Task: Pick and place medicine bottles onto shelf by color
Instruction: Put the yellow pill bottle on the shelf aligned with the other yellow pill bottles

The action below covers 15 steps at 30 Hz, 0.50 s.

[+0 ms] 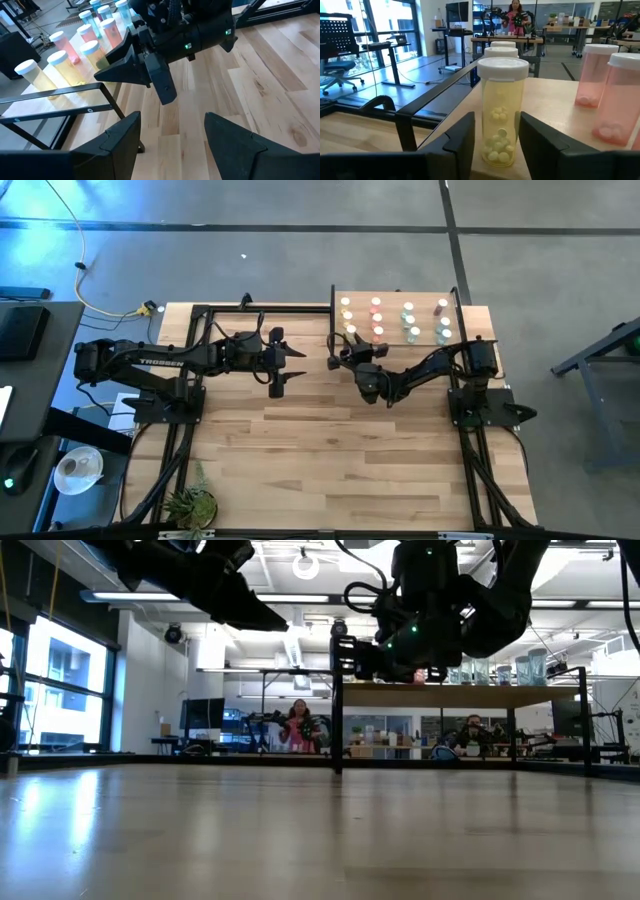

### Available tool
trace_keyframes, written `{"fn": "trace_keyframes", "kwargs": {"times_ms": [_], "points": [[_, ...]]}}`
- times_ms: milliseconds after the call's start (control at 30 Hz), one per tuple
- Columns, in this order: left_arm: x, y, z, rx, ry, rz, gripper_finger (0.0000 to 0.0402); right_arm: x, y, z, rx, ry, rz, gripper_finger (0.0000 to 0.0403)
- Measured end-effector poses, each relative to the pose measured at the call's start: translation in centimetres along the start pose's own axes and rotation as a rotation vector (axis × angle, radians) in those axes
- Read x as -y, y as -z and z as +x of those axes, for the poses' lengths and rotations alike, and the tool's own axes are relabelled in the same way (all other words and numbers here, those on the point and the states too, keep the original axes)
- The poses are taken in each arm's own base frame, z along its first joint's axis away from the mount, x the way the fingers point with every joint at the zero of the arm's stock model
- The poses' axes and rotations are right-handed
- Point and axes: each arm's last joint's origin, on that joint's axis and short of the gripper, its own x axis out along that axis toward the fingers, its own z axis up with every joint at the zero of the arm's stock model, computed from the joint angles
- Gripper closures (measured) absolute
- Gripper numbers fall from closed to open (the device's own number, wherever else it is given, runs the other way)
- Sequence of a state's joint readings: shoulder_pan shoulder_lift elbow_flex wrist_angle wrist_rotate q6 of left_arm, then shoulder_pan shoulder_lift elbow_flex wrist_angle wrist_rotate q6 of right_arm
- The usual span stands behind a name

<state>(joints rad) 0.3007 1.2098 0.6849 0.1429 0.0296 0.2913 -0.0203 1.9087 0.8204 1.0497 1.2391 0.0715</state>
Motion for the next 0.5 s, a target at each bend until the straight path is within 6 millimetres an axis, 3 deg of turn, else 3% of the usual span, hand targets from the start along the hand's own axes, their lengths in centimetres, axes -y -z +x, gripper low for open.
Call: {"fn": "trace_keyframes", "kwargs": {"times_ms": [500], "points": [[0.0,0.0,0.0,0.0,0.0,0.0,0.0193,-0.17,-0.27,-0.29,0.007,0.034,-0.061,0.0257]]}}
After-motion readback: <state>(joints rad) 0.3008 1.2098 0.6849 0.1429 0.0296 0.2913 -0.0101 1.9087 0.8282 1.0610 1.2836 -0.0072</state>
